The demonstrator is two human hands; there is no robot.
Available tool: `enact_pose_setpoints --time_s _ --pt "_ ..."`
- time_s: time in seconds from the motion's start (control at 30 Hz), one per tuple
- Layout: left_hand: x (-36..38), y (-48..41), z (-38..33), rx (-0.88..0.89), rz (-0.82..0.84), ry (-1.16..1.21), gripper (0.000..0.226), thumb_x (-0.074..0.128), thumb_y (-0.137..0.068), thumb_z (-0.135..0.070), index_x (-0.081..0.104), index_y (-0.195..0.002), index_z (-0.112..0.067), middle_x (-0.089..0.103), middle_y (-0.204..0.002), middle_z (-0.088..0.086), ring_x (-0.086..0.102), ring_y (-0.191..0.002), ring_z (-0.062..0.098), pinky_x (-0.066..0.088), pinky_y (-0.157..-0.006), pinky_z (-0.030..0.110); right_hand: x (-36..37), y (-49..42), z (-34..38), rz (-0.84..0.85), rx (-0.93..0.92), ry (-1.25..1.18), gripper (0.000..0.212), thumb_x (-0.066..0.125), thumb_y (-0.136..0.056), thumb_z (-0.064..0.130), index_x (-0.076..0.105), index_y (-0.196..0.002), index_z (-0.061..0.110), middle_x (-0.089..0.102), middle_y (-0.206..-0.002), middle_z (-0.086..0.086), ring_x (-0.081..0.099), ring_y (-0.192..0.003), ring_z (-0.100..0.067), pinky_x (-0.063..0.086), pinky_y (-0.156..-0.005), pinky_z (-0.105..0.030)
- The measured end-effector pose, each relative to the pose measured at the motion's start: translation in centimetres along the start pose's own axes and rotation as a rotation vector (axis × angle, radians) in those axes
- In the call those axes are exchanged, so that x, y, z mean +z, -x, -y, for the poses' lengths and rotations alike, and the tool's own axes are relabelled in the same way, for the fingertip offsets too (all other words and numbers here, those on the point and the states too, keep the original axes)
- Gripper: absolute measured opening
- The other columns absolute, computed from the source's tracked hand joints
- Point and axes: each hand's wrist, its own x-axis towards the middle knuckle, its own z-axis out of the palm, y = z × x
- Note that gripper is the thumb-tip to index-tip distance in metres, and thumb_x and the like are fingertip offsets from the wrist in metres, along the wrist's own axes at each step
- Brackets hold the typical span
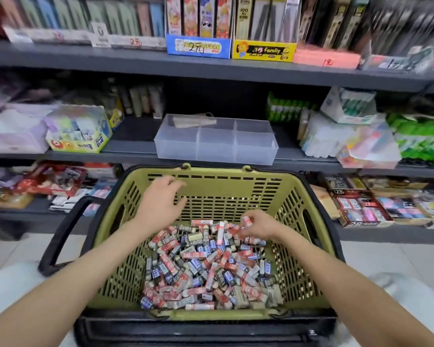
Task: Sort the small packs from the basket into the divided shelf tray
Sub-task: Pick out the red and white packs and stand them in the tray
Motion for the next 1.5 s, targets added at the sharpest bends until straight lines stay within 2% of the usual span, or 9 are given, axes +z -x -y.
enact_pose_setpoints --time_s 0.2,0.33,0.53,0.73,0.87,0.97,1.07,1.17,1.5 --pt "2.3 0.9 -5.9 -0.704 0.626 1.367 0.052 0.049 -0.089 -0.053 0.044 -0.125 -0.015 0.059 -0.123 0.019 0.059 -0.110 0.032 0.048 -0.096 0.038 0.8 3.3 3.3 -0.186 -0.204 -0.675 0.015 0.068 -0.077 0.012 0.060 -0.086 0.020 0.056 -0.074 0.003 0.048 -0.060 -0.009 0.041 -0.056 -0.020" --pt "4.1 -0.6 -7.3 -0.905 0.478 1.864 0.045 0.046 -0.096 -0.036 0.056 -0.119 0.001 0.060 -0.123 0.023 0.060 -0.109 0.032 0.051 -0.089 0.041 2.5 4.0 5.5 -0.017 -0.304 -0.717 0.027 0.068 -0.081 0.010 0.063 -0.097 0.032 0.063 -0.094 0.002 0.059 -0.076 -0.009 0.050 -0.070 -0.023" --pt "4.9 -1.9 -5.5 -0.957 0.440 1.863 0.034 0.045 -0.098 -0.019 0.052 -0.124 0.002 0.068 -0.111 0.022 0.063 -0.103 0.034 0.051 -0.088 0.045 3.0 3.5 5.9 -0.104 -0.264 -0.533 0.079 0.068 -0.083 0.029 0.016 -0.142 0.036 0.058 -0.118 0.006 0.063 -0.086 0.003 0.051 -0.075 -0.017" --pt "6.7 -1.6 -4.3 -0.906 0.558 1.941 0.035 0.055 -0.087 -0.028 0.062 -0.110 -0.003 0.071 -0.093 0.013 0.067 -0.084 0.025 0.053 -0.077 0.042 3.9 1.3 7.0 -0.393 -0.225 -0.239 0.029 0.069 -0.081 0.036 0.056 -0.102 0.022 0.060 -0.087 0.013 0.057 -0.077 0.000 0.038 -0.061 -0.006" --pt "8.3 -1.3 -3.6 -0.975 0.530 1.869 0.028 0.066 -0.072 -0.012 0.061 -0.098 -0.001 0.071 -0.072 0.008 0.070 -0.066 0.019 0.056 -0.059 0.033 4.4 0.7 6.4 -0.098 -0.224 -0.185 0.055 0.065 -0.084 0.034 0.047 -0.133 0.016 0.054 -0.119 -0.002 0.050 -0.104 -0.009 0.037 -0.091 -0.020" --pt "8.9 -1.2 -3.0 -1.068 0.482 1.845 0.035 0.068 -0.071 -0.010 0.061 -0.104 0.001 0.074 -0.084 0.015 0.073 -0.077 0.026 0.058 -0.059 0.037 2.7 0.7 5.1 0.221 -0.200 -0.469 0.042 0.065 -0.085 0.030 0.055 -0.125 0.038 0.061 -0.119 0.020 0.056 -0.112 -0.001 0.045 -0.097 -0.025" --pt "9.1 -1.5 -2.3 -1.077 0.425 1.765 0.032 0.068 -0.073 -0.014 0.059 -0.103 -0.005 0.075 -0.089 0.009 0.070 -0.090 0.027 0.055 -0.069 0.044 1.2 -1.2 1.9 -0.138 0.052 -0.522 0.023 0.059 -0.089 0.018 0.068 -0.110 0.012 0.071 -0.103 -0.001 0.066 -0.087 -0.015 0.055 -0.081 -0.030" --pt "8.7 -2.0 -1.4 -1.052 0.353 1.684 0.016 0.063 -0.085 -0.015 0.057 -0.100 -0.010 0.075 -0.093 0.003 0.066 -0.094 0.021 0.050 -0.078 0.039 1.2 -3.4 -2.3 -0.368 0.270 0.102 0.030 0.054 -0.093 0.021 0.062 -0.077 -0.002 0.059 -0.069 -0.014 0.055 -0.066 -0.025 0.052 -0.067 -0.036" --pt "8.3 -2.1 -0.1 -1.078 0.383 1.657 0.038 0.078 -0.064 -0.018 0.059 -0.096 -0.009 0.060 -0.074 0.003 0.056 -0.050 0.011 0.049 -0.051 0.024 4.9 -6.3 -5.4 -0.248 0.420 0.158 0.053 0.069 -0.081 0.040 0.046 -0.115 0.006 0.063 -0.105 -0.010 0.062 -0.094 -0.029 0.053 -0.073 -0.036"
